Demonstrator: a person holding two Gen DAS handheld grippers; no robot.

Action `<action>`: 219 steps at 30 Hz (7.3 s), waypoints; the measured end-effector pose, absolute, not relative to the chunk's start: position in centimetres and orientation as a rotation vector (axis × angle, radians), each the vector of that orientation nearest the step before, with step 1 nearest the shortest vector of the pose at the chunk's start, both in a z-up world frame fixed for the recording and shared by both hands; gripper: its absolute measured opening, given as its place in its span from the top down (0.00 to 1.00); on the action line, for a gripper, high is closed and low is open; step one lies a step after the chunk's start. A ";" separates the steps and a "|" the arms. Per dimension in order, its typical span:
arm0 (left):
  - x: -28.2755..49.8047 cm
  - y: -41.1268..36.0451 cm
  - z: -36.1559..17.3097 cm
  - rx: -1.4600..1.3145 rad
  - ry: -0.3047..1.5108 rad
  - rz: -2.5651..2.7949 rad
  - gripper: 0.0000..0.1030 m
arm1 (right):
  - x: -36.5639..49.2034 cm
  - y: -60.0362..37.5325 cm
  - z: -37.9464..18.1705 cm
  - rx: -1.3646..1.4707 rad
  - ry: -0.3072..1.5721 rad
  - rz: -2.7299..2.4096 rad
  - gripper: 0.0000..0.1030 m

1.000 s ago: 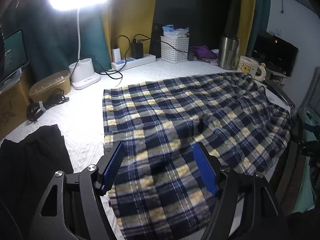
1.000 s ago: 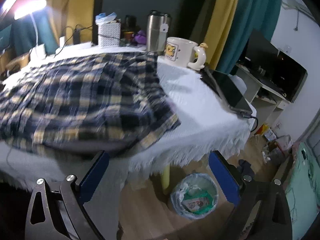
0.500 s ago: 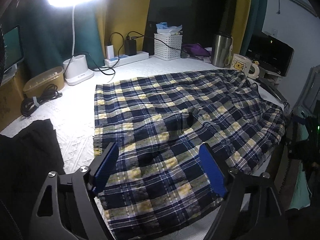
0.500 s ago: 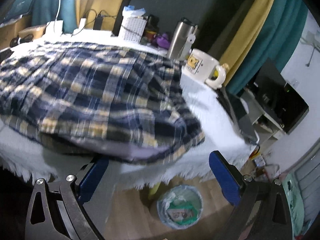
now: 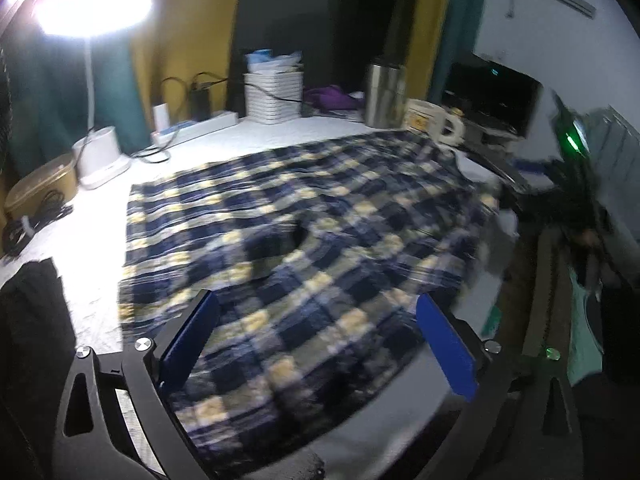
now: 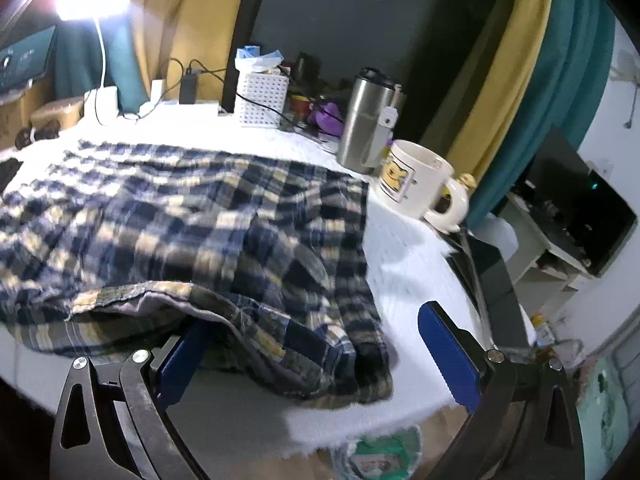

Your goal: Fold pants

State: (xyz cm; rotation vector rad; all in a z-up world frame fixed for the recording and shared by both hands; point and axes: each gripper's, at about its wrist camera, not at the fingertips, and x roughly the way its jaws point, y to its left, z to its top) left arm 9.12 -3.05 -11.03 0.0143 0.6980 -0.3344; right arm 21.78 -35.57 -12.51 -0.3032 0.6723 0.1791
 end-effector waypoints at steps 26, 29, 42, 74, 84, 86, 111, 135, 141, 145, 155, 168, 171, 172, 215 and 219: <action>9.0 -2.3 -11.1 0.152 0.760 -0.176 0.90 | 26.8 -37.0 -13.8 -0.152 0.713 0.266 0.02; 9.2 -0.8 -9.6 0.102 0.723 -0.160 0.90 | 25.6 -36.5 -14.9 -0.204 0.725 0.283 0.02; 13.6 1.0 -12.4 0.114 0.825 -0.105 0.86 | 26.1 -35.9 -14.0 -0.176 0.697 0.342 0.75; 4.1 -0.7 -2.0 0.200 0.502 -0.223 0.97 | 16.4 -39.9 -7.3 -0.074 0.493 0.212 0.95; -0.7 -4.1 2.0 0.235 0.419 -0.310 0.97 | 13.0 -43.0 -6.1 -0.001 0.408 0.179 0.95; -1.6 -4.8 2.5 0.246 0.410 -0.332 0.97 | 12.2 -43.6 -6.1 0.016 0.395 0.175 0.95; -4.1 -6.7 4.7 0.343 0.359 -0.338 0.97 | 8.1 -45.2 -4.3 0.068 0.308 0.162 0.95; 5.3 -1.3 2.5 0.186 0.410 -0.236 0.97 | 17.0 -40.8 -2.5 0.001 0.375 0.187 0.95; 8.3 -0.2 1.9 0.154 0.435 -0.228 0.97 | 19.6 -39.9 -2.9 -0.003 0.413 0.192 0.95; 10.2 0.5 1.5 0.145 0.444 -0.221 0.97 | 21.5 -39.2 -3.4 0.001 0.443 0.195 0.95; 15.5 2.3 -0.1 0.111 0.494 -0.216 0.97 | 26.6 -37.6 -5.1 0.000 0.517 0.202 0.95; 22.9 4.7 -3.3 0.094 0.594 -0.202 0.97 | 33.8 -35.0 -8.2 -0.011 0.609 0.215 0.95; 24.7 5.4 -4.6 0.087 0.632 -0.202 0.97 | 35.5 -34.4 -9.6 -0.006 0.644 0.215 0.95; 25.5 5.7 -5.2 0.086 0.647 -0.203 0.97 | 36.1 -34.2 -10.2 -0.004 0.659 0.213 0.95; 34.6 11.1 -13.9 0.199 0.844 -0.026 0.28 | 39.3 -31.4 -12.9 -0.143 0.754 0.140 0.00; 34.8 13.0 -11.9 0.078 0.783 0.030 0.28 | 39.4 -31.5 -12.3 -0.128 0.734 0.131 0.00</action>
